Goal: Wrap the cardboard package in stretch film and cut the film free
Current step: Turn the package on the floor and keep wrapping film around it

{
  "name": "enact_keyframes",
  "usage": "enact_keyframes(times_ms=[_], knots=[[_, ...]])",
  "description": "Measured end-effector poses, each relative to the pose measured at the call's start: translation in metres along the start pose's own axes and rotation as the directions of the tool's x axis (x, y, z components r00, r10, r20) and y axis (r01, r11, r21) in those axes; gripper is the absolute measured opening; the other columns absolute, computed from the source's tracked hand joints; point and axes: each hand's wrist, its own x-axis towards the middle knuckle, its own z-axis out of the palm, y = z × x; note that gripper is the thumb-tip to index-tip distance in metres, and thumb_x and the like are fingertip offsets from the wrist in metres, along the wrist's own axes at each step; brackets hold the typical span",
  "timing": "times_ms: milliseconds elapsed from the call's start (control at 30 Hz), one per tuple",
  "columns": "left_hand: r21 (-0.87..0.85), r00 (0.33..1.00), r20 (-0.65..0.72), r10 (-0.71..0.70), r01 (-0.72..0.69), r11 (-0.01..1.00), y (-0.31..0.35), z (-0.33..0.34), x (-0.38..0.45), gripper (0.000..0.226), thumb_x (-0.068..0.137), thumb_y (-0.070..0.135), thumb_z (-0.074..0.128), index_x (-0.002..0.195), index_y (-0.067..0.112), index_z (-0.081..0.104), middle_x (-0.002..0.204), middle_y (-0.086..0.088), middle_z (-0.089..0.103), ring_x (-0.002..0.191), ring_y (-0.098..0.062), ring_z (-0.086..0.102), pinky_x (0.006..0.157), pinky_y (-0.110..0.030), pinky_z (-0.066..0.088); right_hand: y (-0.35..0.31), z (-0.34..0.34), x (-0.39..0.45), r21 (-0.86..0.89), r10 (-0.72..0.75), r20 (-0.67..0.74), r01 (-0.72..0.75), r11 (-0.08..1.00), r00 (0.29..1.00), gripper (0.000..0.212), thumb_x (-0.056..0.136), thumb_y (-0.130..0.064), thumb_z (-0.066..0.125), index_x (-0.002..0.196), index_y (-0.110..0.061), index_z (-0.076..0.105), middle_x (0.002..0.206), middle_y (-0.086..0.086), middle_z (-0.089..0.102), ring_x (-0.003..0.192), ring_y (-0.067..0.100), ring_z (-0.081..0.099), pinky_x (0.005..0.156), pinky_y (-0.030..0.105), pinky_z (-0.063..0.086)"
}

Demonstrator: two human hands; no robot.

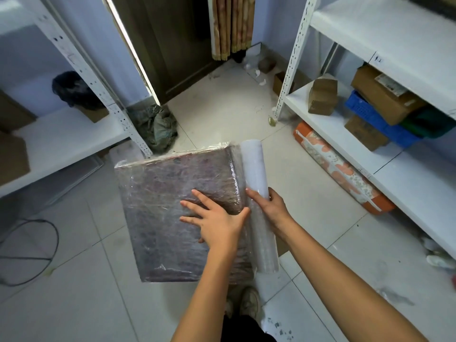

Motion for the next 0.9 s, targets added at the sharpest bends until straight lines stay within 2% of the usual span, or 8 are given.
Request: enact_keyframes(times_ms=[100, 267, 467, 600, 700, 800, 900], knots=[[-0.087, 0.998, 0.062, 0.006, -0.001, 0.996, 0.008, -0.011, -0.003, 0.132, 0.071, 0.063, 0.069, 0.147, 0.010, -0.024, 0.155, -0.023, -0.021, 0.139, -0.054, -0.009, 0.102, -0.054, 0.036, -0.019, -0.005, -0.010, -0.045, -0.044, -0.053, 0.042, 0.998, 0.998, 0.036, 0.072, -0.035, 0.080, 0.096, -0.014, 0.063, 0.096, 0.007, 0.070, 0.086, 0.023, 0.068, 0.080, 0.038, 0.056], [-0.192, 0.987, 0.158, 0.019, 0.011, 0.981, 0.010, -0.015, -0.006, 0.128, 0.073, 0.060, 0.069, 0.148, 0.013, -0.024, 0.155, -0.020, -0.022, 0.140, -0.052, -0.011, 0.112, -0.051, 0.022, -0.038, -0.010, -0.023, -0.144, -0.099, -0.124, 0.081, 0.986, 0.987, 0.044, 0.071, -0.038, 0.080, 0.102, -0.012, 0.061, 0.093, 0.000, 0.068, 0.080, 0.012, 0.064, 0.072, 0.026, 0.051], [-0.196, 0.973, 0.221, 0.070, -0.026, 0.980, -0.005, -0.028, 0.013, 0.127, 0.072, 0.060, 0.071, 0.149, 0.022, -0.022, 0.157, -0.012, -0.024, 0.142, -0.046, -0.013, 0.114, -0.052, 0.016, -0.035, 0.001, -0.037, -0.179, -0.063, -0.170, 0.032, 0.983, 0.983, 0.051, 0.071, -0.044, 0.078, 0.105, -0.012, 0.059, 0.100, 0.002, 0.066, 0.088, 0.017, 0.063, 0.078, 0.030, 0.050], [-0.249, 0.966, 0.247, 0.076, -0.012, 0.968, -0.023, -0.042, 0.028, 0.129, 0.069, 0.055, 0.077, 0.149, 0.029, -0.019, 0.157, -0.008, -0.024, 0.144, -0.041, -0.013, 0.115, -0.052, 0.011, -0.037, 0.019, -0.045, -0.162, -0.038, -0.167, 0.011, 0.987, 0.985, 0.057, 0.075, -0.040, 0.077, 0.116, -0.006, 0.056, 0.105, 0.004, 0.062, 0.089, 0.017, 0.058, 0.071, 0.023, 0.044], [-0.281, 0.969, 0.238, 0.065, 0.005, 0.960, -0.034, -0.050, 0.029, 0.131, 0.064, 0.056, 0.080, 0.150, 0.030, -0.015, 0.157, -0.010, -0.022, 0.146, -0.038, -0.007, 0.116, -0.052, 0.014, -0.039, 0.030, -0.049, -0.212, -0.017, -0.142, -0.014, 0.977, 0.990, 0.062, 0.076, -0.041, 0.075, 0.121, -0.005, 0.053, 0.109, 0.005, 0.060, 0.089, 0.015, 0.054, 0.057, 0.018, 0.040], [-0.230, 0.978, 0.181, 0.106, -0.063, 0.971, -0.040, -0.059, 0.025, 0.129, 0.065, 0.057, 0.079, 0.152, 0.019, -0.008, 0.157, -0.013, -0.010, 0.145, -0.036, 0.009, 0.115, -0.048, 0.023, -0.038, 0.042, -0.051, -0.229, 0.007, -0.123, -0.036, 0.973, 0.992, 0.069, 0.075, -0.042, 0.076, 0.126, -0.005, 0.049, 0.120, 0.008, 0.061, 0.092, 0.017, 0.055, 0.073, 0.024, 0.043], [-0.231, 0.975, 0.173, 0.138, -0.096, 0.968, -0.043, -0.065, 0.019, 0.123, 0.071, 0.052, 0.077, 0.152, 0.014, -0.006, 0.159, -0.015, -0.001, 0.144, -0.033, 0.019, 0.114, -0.043, 0.027, -0.039, 0.050, -0.057, -0.234, 0.033, -0.087, -0.053, 0.971, 0.996, 0.071, 0.075, -0.044, 0.075, 0.128, -0.005, 0.047, 0.121, 0.007, 0.059, 0.097, 0.019, 0.057, 0.080, 0.028, 0.044]])
